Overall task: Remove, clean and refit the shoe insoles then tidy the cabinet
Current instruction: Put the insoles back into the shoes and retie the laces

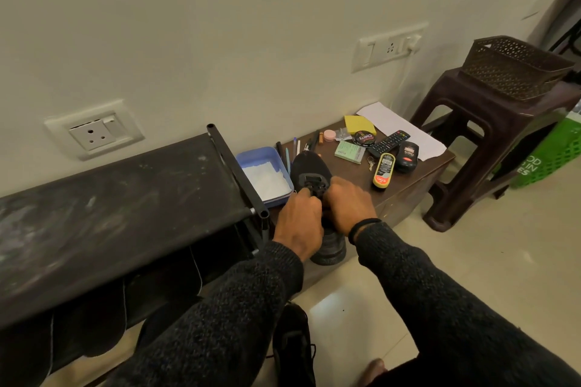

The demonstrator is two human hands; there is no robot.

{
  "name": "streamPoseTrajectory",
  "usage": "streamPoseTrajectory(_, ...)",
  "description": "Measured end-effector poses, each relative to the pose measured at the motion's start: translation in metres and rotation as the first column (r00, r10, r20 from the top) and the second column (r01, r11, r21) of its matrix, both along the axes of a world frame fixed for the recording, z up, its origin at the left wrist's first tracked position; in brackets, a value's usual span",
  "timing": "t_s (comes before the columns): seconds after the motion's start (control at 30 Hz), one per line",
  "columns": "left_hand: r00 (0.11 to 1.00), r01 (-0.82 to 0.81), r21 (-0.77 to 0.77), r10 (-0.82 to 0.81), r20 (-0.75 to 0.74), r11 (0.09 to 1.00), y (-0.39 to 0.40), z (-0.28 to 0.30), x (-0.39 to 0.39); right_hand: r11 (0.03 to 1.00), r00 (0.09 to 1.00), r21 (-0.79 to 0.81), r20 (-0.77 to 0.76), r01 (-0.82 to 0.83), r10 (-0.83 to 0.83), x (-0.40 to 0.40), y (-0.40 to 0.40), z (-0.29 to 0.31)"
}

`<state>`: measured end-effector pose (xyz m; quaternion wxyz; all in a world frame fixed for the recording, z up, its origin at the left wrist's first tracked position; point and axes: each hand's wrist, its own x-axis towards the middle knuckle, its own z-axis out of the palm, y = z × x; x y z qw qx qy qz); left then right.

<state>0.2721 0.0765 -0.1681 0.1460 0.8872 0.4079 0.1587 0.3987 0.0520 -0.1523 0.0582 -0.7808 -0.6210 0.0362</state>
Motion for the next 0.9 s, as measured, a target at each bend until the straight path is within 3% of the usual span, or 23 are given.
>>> streamPoseTrajectory(0.1,1.000,-0.029,0.062,0.029,0.009,0.998,0.000,-0.012,-0.003,1.000,0.997,-0.005,-0.072,-0.001,0.000,0.004,0.001,-0.008)
streamPoseTrajectory(0.23,0.998,-0.059,0.107,0.060,0.001,0.992,0.000,-0.009,-0.006,0.982,0.973,-0.063,-0.159,-0.179,0.167,0.012,-0.001,-0.011)
streamPoseTrajectory(0.4,0.995,-0.099,0.044,0.098,0.028,0.994,0.002,0.001,0.001,1.000,0.995,0.007,-0.094,-0.014,0.015,0.016,-0.004,-0.011)
streamPoseTrajectory(0.6,0.980,-0.135,-0.063,0.143,0.140,0.989,0.002,-0.004,0.001,0.999,0.989,-0.008,-0.135,0.053,-0.054,0.014,0.007,-0.014)
streamPoseTrajectory(0.77,0.964,-0.127,-0.178,0.163,0.208,0.976,0.007,0.005,-0.003,0.996,0.996,0.009,-0.031,0.084,-0.083,0.018,0.020,-0.022)
streamPoseTrajectory(0.9,0.961,-0.126,-0.175,0.164,0.223,0.977,0.010,0.004,-0.005,0.992,0.992,0.016,0.019,0.126,-0.127,0.017,0.025,-0.029)
